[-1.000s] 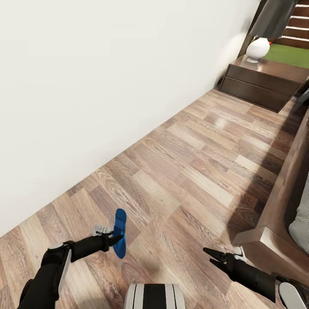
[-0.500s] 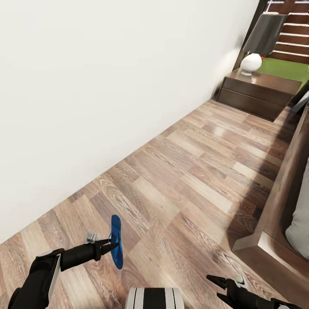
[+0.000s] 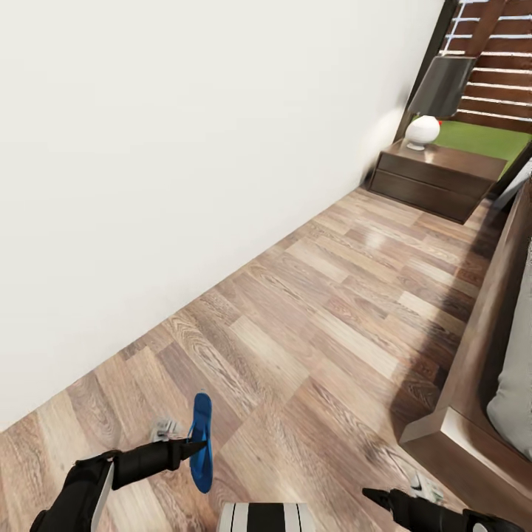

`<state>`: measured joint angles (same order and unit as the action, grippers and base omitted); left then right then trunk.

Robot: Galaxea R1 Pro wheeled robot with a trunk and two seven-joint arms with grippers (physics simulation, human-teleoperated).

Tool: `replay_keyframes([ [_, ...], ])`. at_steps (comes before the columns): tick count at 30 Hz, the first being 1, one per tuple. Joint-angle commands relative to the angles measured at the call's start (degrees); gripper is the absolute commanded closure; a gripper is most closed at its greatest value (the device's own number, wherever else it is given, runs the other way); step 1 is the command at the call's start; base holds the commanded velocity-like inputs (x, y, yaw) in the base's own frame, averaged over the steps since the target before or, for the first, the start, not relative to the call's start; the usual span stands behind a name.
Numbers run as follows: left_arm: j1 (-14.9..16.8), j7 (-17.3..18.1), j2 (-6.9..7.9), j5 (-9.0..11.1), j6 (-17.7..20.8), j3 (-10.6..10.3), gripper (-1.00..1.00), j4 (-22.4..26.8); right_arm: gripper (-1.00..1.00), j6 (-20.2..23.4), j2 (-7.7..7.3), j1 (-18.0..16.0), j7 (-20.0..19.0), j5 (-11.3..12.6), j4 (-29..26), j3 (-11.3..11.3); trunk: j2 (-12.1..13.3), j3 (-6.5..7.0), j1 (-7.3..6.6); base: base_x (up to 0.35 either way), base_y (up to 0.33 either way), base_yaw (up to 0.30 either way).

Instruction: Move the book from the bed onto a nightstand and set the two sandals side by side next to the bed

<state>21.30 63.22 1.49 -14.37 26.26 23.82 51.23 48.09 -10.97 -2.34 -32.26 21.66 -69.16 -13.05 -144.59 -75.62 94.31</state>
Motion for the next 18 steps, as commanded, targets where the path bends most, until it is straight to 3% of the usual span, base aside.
replay_keyframes([
  [1,0.1,-0.7,-0.06,-0.3,-0.5,0.2,1.0,-1.3,-1.0,-0.4,0.1,0.0,-0.2,-4.1,0.1,-0.1,0.0,0.19,-0.04,0.0,0.0,0.0],
  [3,0.1,-2.6,-0.08,-0.3,-3.0,0.2,1.0,-4.2,-1.0,-1.2,0.14,0.0,-0.3,-10.0,0.6,-0.2,0.0,0.63,-0.09,0.0,0.0,0.0],
  [5,0.1,-3.6,-0.08,-0.3,-5.1,0.1,1.0,-6.7,-1.0,-1.8,0.1,0.0,-0.3,-12.8,1.6,-0.3,0.1,1.08,-0.14,0.0,0.0,0.0],
  [7,0.1,-3.9,-0.09,-0.2,-5.9,0.2,1.0,-7.7,-1.0,-3.3,0.04,0.0,-0.4,-13.7,2.2,-0.5,0.1,1.52,-0.19,0.0,0.0,0.0],
  [9,0.1,-4.1,-0.09,-0.2,-6.4,0.2,1.0,-8.4,-1.0,-7.5,0.14,0.0,-0.5,-14.3,2.7,-0.5,0.1,1.96,-0.24,0.0,0.0,0.0],
  [14,0.1,-4.3,-0.09,-0.2,-6.8,0.3,1.0,-8.8,-1.0,-14.3,0.16,0.0,-1.8,-14.2,3.7,-0.4,0.2,3.07,-0.37,0.0,0.0,0.0],
  [16,0.1,-4.3,-0.11,-0.2,-6.8,0.3,1.0,-8.9,-1.0,-15.3,0.01,0.0,-7.5,-13.1,4.5,-0.3,0.2,3.51,-0.42,0.0,0.0,0.0],
  [18,0.1,-4.2,-0.12,-0.2,-6.8,0.3,1.0,-8.9,-1.0,-15.7,-0.11,0.0,-17.4,-12.4,5.7,-0.3,0.2,3.96,-0.48,0.0,0.0,0.0],
])
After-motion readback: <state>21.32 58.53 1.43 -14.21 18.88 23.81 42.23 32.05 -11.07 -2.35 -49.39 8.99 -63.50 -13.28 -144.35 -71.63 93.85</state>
